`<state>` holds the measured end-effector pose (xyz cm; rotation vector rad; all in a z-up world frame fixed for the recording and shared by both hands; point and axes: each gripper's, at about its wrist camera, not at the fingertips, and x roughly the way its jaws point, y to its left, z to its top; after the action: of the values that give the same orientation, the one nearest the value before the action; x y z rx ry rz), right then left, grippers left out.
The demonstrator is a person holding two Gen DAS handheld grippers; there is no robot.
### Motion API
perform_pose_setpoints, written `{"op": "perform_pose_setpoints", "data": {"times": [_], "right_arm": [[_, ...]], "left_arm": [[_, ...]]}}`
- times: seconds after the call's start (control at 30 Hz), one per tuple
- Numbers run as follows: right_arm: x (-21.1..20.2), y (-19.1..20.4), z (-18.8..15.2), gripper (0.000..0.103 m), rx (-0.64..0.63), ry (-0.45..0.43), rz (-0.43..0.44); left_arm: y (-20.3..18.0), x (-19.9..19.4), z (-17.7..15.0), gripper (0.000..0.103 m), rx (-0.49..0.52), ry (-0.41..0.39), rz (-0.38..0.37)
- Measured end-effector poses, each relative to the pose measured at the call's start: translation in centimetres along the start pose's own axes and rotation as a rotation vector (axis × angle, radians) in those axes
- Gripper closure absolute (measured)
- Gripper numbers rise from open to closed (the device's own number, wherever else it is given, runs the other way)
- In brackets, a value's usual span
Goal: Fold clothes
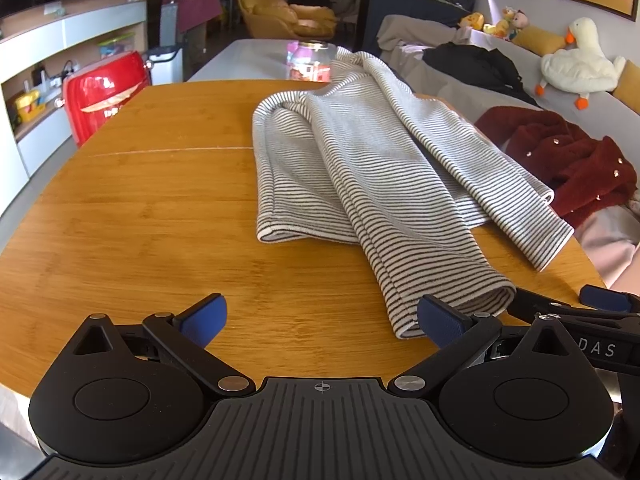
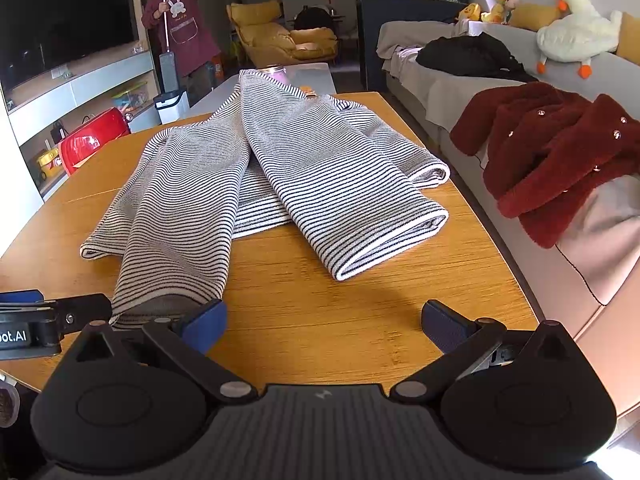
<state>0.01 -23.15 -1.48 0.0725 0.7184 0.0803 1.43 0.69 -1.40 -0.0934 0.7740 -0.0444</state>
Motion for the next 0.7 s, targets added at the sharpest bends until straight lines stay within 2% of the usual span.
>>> {"op": "perform_pose_setpoints", "data": {"times": [0.47,0.7], "right_arm": [[0.1,0.5,0.6,0.0,-0.043,-0.013,-0.007],[0.2,0.3,2.5,0.0,-0.06,-0.064,0.01]], "left_arm": [[0.6,0.4,0.6,0.0,-0.012,-0.001,-0.011],[1.2,1.5,3.7,0.0,-0.02,-0.009,-0.101]]}}
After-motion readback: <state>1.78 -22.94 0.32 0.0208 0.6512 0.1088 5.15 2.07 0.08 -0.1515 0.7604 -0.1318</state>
